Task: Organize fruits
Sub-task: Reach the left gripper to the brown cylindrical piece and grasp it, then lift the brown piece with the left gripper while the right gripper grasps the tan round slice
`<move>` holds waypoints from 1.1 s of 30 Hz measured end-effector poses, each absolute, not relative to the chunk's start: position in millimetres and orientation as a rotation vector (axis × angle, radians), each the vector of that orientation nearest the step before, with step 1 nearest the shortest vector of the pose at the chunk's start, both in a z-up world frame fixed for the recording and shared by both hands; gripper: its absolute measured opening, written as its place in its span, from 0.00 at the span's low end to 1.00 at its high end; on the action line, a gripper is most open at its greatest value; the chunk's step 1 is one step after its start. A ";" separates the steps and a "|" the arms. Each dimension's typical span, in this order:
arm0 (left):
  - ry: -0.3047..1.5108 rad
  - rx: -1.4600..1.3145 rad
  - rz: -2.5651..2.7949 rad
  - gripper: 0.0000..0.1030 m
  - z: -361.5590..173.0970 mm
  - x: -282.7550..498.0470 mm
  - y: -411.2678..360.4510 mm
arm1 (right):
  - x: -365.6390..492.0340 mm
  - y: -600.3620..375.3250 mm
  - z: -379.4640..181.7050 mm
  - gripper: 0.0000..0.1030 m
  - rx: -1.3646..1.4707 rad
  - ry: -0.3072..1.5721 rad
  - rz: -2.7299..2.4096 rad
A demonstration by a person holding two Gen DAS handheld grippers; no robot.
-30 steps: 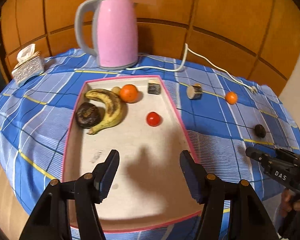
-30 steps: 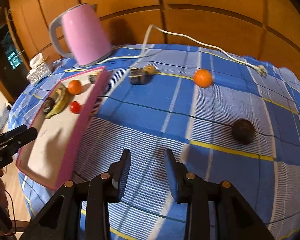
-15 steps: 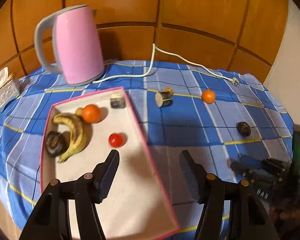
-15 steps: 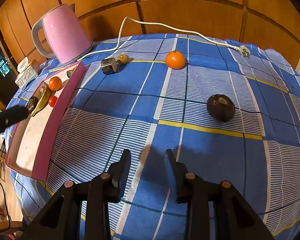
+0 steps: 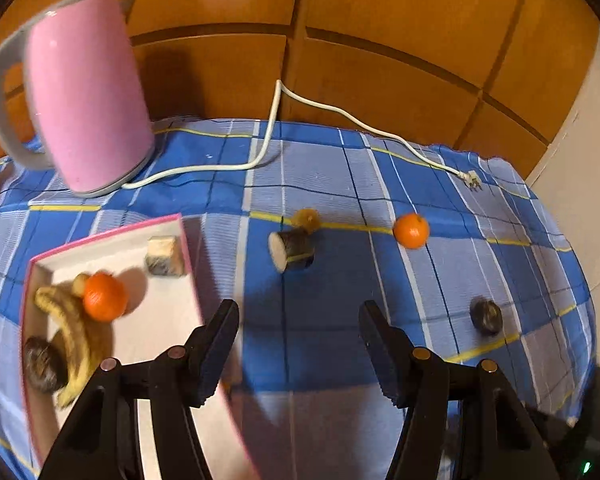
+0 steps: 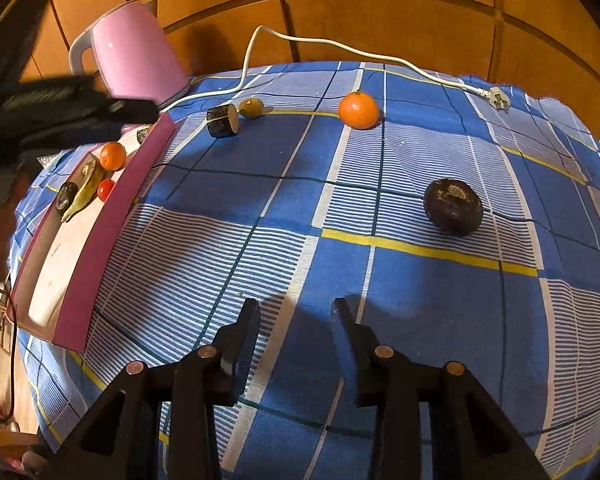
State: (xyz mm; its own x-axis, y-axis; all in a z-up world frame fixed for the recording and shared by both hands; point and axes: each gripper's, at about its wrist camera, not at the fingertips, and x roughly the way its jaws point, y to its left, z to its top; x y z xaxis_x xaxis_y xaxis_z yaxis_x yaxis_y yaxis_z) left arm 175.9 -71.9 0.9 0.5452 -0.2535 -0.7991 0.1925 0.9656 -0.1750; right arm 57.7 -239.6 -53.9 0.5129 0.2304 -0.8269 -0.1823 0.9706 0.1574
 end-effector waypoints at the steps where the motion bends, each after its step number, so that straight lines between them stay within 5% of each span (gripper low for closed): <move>1: 0.967 -0.069 -0.261 0.61 -1.6 181.5 -73.8 | 57.6 -239.3 -54.2 0.36 0.048 1.000 0.251; 13: 1.039 -0.008 -0.166 0.61 -42.1 245.7 -94.8 | 57.0 -242.3 -55.5 0.37 0.057 0.994 0.275; 15: 1.053 0.001 -0.155 0.49 -49.5 253.4 -95.5 | 57.2 -242.6 -55.7 0.37 0.060 0.994 0.278; 16: 1.068 -0.008 -0.172 0.34 -53.2 256.8 -97.2 | 57.2 -243.1 -55.9 0.37 0.063 0.994 0.278; 17: 1.070 -0.022 -0.181 0.32 -54.3 257.5 -96.7 | 57.1 -243.2 -56.0 0.37 0.063 0.993 0.279; 33: 0.969 0.033 -0.417 0.31 -32.2 125.5 -116.7 | 60.5 -247.9 -53.1 0.36 0.080 1.000 0.277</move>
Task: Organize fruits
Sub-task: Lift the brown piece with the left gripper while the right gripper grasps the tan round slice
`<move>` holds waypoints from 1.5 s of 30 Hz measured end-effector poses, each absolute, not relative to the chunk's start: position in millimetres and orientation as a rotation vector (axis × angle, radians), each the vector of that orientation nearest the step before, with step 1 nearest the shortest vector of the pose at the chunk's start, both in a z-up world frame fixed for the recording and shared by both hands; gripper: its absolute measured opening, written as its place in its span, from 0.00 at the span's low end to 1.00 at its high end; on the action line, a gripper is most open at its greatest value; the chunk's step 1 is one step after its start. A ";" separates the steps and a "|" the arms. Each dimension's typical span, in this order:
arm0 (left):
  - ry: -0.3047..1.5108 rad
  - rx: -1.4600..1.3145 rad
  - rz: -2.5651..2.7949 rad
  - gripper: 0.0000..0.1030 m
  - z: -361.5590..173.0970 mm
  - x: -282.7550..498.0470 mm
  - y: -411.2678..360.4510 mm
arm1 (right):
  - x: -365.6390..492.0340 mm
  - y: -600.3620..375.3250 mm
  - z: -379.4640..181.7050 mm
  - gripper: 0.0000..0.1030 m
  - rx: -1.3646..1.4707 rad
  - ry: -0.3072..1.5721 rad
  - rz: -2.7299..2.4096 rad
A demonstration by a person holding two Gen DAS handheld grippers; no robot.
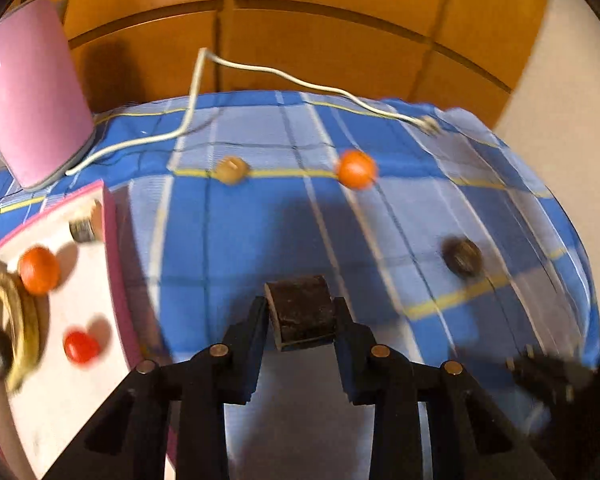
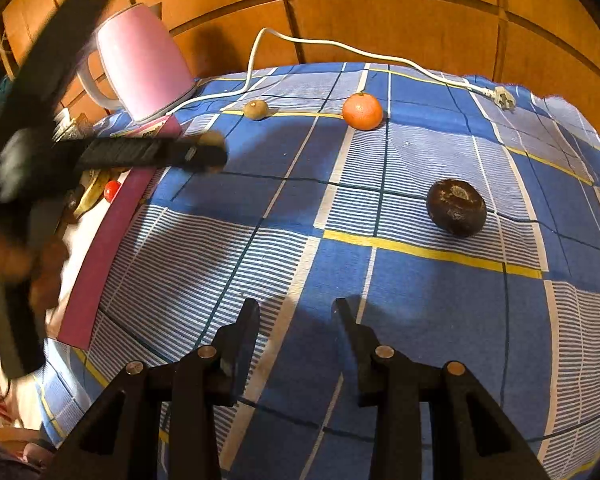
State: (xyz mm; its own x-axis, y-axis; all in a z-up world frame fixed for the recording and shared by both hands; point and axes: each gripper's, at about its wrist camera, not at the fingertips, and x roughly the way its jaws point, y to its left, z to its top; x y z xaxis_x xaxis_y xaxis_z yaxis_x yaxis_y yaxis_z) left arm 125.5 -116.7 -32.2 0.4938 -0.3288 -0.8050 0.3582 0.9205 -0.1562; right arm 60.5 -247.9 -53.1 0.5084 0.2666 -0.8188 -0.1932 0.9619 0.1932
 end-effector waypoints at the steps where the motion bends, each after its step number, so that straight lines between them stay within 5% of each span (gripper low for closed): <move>1: 0.965 0.047 -0.435 0.31 -32.7 115.4 -121.0 | 60.6 -251.1 -51.9 0.36 0.087 1.000 0.268; 27: 0.882 0.145 -0.493 0.31 -64.4 46.8 -138.0 | 106.6 -278.2 22.9 0.36 0.083 0.916 0.364; 45: 0.818 0.143 -0.495 0.31 -66.7 37.1 -135.6 | 233.0 -173.7 -15.6 0.36 -0.124 0.989 0.539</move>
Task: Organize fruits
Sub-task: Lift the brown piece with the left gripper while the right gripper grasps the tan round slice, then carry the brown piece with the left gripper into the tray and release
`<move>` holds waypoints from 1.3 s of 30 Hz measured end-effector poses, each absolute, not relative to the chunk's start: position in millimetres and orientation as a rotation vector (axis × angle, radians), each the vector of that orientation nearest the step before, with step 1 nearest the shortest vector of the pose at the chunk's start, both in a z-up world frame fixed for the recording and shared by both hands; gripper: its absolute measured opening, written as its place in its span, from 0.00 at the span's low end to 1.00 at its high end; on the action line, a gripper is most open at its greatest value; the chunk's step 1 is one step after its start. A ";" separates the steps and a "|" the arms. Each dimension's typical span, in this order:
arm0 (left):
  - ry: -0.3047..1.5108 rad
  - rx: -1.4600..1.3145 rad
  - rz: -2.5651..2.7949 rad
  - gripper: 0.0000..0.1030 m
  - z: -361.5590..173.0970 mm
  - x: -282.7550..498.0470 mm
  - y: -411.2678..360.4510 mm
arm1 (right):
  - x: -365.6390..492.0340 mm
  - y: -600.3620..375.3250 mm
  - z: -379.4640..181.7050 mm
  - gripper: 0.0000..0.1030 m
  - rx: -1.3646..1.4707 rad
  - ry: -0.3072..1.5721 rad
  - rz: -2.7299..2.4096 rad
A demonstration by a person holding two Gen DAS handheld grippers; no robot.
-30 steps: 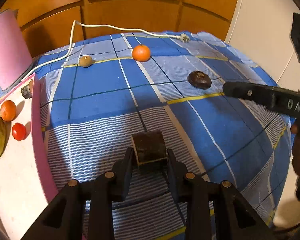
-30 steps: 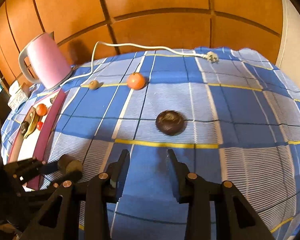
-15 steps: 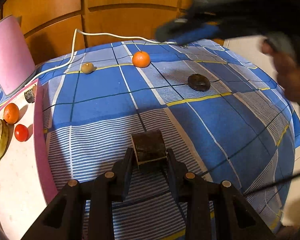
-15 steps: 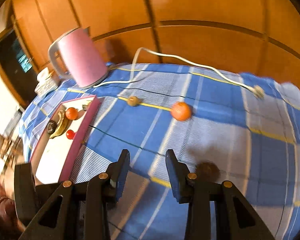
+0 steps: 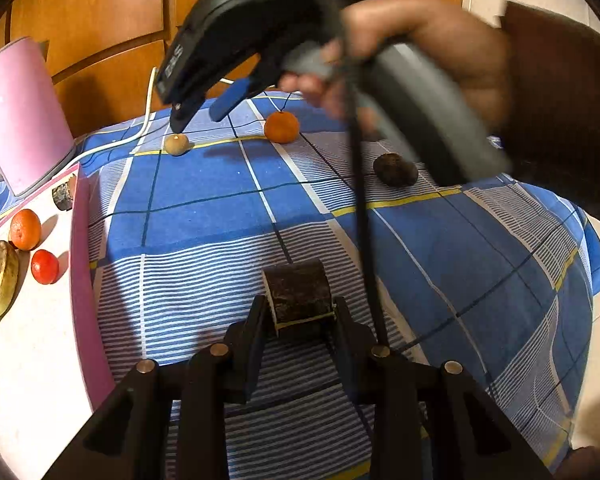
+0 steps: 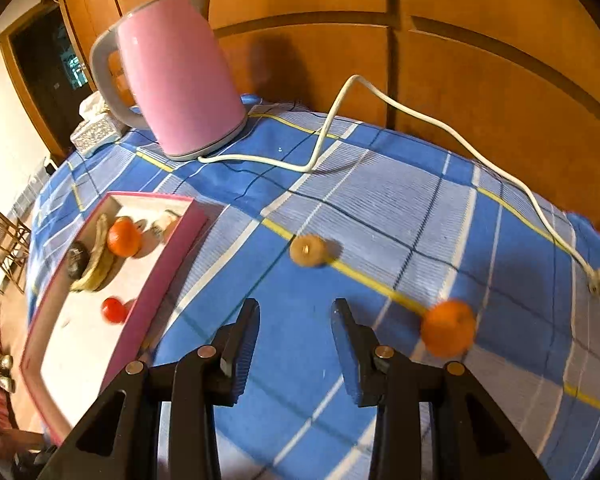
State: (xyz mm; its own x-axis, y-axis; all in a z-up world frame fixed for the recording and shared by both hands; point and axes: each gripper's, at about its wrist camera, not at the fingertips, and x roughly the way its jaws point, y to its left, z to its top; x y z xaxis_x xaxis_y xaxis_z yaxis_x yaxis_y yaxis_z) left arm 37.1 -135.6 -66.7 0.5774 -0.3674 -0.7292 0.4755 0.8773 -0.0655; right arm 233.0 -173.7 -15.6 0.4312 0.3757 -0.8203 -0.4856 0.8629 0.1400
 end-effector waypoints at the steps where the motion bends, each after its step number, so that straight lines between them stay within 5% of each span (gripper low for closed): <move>1: 0.818 0.140 -0.495 0.31 -66.8 36.5 -135.5 | 239.8 -169.3 -19.2 0.36 -0.134 0.991 0.531; 14: 0.822 0.135 -0.497 0.31 -67.6 38.8 -134.9 | 287.7 -138.2 -49.4 0.36 -0.196 1.027 0.486; 18: 0.824 0.134 -0.494 0.31 -67.2 39.2 -136.1 | 283.9 -135.3 -54.0 0.28 -0.224 1.026 0.488; 39: 0.836 0.139 -0.496 0.30 -64.6 40.4 -136.8 | 130.3 -243.8 -23.2 0.28 -0.181 1.046 0.407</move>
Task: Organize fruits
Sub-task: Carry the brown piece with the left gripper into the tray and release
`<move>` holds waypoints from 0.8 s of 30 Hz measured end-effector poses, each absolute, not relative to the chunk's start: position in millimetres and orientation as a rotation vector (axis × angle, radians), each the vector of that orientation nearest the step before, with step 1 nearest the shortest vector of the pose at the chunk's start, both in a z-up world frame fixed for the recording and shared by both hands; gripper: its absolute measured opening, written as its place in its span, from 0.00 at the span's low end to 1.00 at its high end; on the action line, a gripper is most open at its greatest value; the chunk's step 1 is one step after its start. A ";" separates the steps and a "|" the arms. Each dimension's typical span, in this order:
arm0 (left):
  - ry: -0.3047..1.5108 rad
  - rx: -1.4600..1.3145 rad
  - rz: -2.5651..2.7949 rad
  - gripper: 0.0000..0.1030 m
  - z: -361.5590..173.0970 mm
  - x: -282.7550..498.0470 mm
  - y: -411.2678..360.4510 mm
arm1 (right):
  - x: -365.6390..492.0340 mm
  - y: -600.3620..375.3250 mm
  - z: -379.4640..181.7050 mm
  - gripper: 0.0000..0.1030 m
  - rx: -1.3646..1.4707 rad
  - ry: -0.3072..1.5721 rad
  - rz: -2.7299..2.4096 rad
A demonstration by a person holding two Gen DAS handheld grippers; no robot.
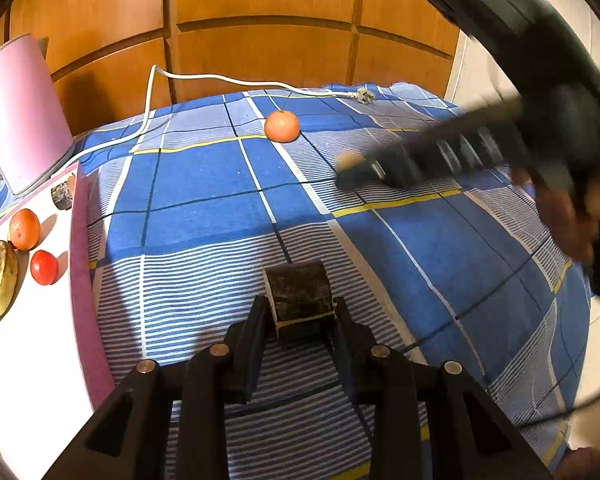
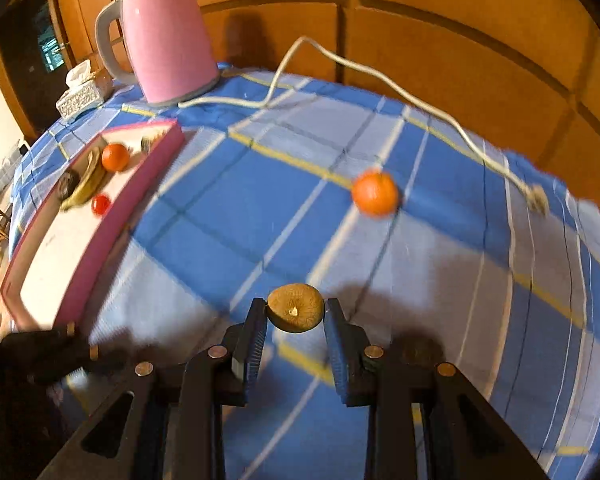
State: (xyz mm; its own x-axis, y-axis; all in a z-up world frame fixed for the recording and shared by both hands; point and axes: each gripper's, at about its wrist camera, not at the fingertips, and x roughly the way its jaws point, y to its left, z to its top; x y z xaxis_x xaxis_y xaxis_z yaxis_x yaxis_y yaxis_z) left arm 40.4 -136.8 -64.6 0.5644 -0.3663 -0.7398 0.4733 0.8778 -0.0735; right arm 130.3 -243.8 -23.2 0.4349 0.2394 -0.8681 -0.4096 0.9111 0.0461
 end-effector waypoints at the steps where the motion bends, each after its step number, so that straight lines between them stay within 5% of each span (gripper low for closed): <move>1: 0.844 0.130 -0.494 0.29 -63.3 42.1 -135.9 | 125.1 -245.0 -26.7 0.28 -0.172 1.055 0.404; 14: 0.799 0.010 -0.506 0.25 -15.2 39.8 -109.8 | 95.7 -258.1 -54.9 0.28 0.002 1.047 0.336; 24: 0.764 -0.219 -0.340 0.25 20.4 52.2 -13.6 | 93.7 -259.4 -56.3 0.28 0.015 1.034 0.333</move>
